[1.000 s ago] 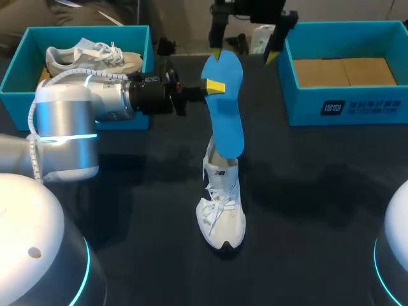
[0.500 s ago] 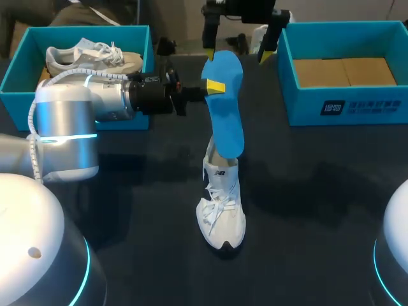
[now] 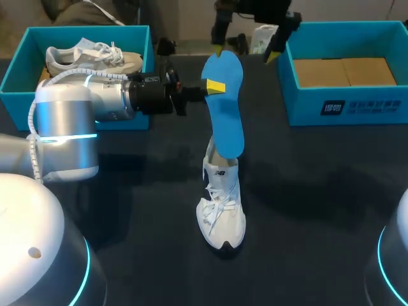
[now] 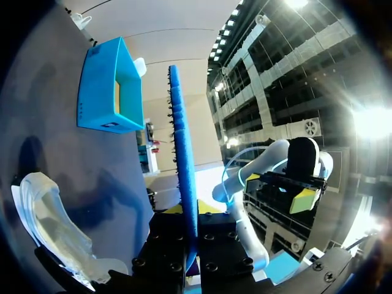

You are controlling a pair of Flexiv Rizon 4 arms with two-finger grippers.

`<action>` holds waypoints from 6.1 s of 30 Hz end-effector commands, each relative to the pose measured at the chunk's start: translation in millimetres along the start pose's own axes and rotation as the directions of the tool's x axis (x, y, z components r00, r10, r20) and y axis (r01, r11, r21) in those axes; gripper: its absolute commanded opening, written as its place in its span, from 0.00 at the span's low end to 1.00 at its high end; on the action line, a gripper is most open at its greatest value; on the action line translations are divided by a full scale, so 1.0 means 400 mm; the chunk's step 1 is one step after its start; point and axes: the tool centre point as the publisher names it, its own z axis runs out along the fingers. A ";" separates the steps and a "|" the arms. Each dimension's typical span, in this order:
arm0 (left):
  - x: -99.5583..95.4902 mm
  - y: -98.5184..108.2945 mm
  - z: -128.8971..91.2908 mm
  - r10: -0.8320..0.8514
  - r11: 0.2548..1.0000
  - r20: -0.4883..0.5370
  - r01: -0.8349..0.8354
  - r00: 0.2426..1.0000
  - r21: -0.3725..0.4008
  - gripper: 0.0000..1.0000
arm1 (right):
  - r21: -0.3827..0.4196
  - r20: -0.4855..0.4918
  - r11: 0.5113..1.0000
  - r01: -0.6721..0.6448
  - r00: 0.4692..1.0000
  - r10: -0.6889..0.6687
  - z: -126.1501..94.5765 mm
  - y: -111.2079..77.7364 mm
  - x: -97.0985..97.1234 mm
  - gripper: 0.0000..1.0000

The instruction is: Take the shoe out of the shoebox, open the shoe tongue, remove and reinsert the insole, then place the shoe into the shoebox

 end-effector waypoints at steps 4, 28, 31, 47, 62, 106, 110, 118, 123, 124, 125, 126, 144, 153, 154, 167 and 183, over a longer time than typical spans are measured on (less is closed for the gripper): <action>-0.001 0.000 0.002 0.001 1.000 -0.001 -0.001 1.000 0.002 0.00 | -0.040 -0.255 0.999 0.009 0.967 -0.019 0.021 -0.012 -0.071 1.00; -0.001 0.000 0.002 0.001 1.000 -0.001 -0.001 1.000 0.002 0.00 | -0.080 -0.646 0.997 -0.023 0.762 -0.035 0.111 -0.025 -0.171 1.00; -0.001 0.000 0.002 0.001 1.000 -0.001 -0.001 1.000 0.002 0.00 | -0.065 -0.661 0.998 -0.018 0.749 -0.029 0.125 -0.026 -0.187 1.00; -0.001 0.000 0.002 0.001 1.000 -0.001 -0.001 1.000 0.002 0.00 | -0.108 -0.846 0.988 -0.109 0.532 -0.034 0.191 -0.016 -0.231 1.00; -0.001 0.000 0.002 0.001 1.000 -0.001 -0.001 1.000 0.002 0.00 | -0.106 -0.886 0.987 -0.121 0.461 -0.038 0.219 0.003 -0.245 1.00; 0.086 -0.001 -0.037 0.960 0.277 -0.047 -0.961 0.278 -0.027 0.00 | -0.076 -0.891 0.994 -0.075 0.453 -0.034 0.227 0.019 -0.238 1.00; 0.114 0.005 -0.039 0.996 0.043 -0.070 -0.993 0.051 -0.111 0.00 | -0.076 -0.891 0.994 -0.075 0.453 -0.034 0.227 0.019 -0.238 1.00; 0.081 0.033 -0.050 0.945 -0.323 -0.124 -0.921 -0.302 -0.215 0.00 | -0.076 -0.891 0.994 -0.075 0.453 -0.034 0.227 0.019 -0.238 1.00; 0.048 0.019 -0.054 0.868 -0.496 -0.124 -0.828 -0.480 -0.262 0.00 | -0.076 -0.891 0.994 -0.075 0.453 -0.034 0.227 0.019 -0.238 1.00; 0.044 0.014 -0.056 0.843 -0.537 -0.133 -0.800 -0.522 -0.266 0.00 | -0.076 -0.891 0.994 -0.075 0.453 -0.034 0.227 0.019 -0.238 1.00; 0.042 0.009 -0.059 0.811 -0.584 -0.136 -0.770 -0.569 -0.259 0.00 | -0.076 -0.891 0.994 -0.075 0.453 -0.034 0.227 0.019 -0.238 1.00; 0.040 0.005 -0.061 0.796 -0.604 -0.141 -0.754 -0.589 -0.258 0.00 | -0.076 -0.891 0.994 -0.075 0.453 -0.034 0.227 0.019 -0.238 1.00; 0.027 -0.027 -0.079 0.692 -0.710 -0.094 -0.652 -0.715 -0.267 0.00 | -0.076 -0.891 0.994 -0.075 0.453 -0.034 0.227 0.019 -0.238 1.00; 0.027 -0.027 -0.079 0.692 -0.710 -0.094 -0.652 -0.715 -0.267 0.00 | -0.076 -0.891 0.994 -0.075 0.453 -0.034 0.227 0.019 -0.238 1.00; 0.027 -0.027 -0.079 0.692 -0.710 -0.094 -0.652 -0.715 -0.267 0.00 | -0.076 -0.891 0.994 -0.075 0.453 -0.034 0.227 0.019 -0.238 1.00; 0.021 -0.023 -0.082 0.550 -0.828 -0.144 -0.515 -0.823 -0.220 0.00 | -0.076 -0.891 0.994 -0.075 0.453 -0.034 0.227 0.019 -0.238 1.00; -0.029 -0.054 -0.092 -0.062 -0.998 -0.155 0.058 -0.986 0.029 0.00 | -0.076 -0.891 0.994 -0.075 0.453 -0.034 0.227 0.019 -0.238 1.00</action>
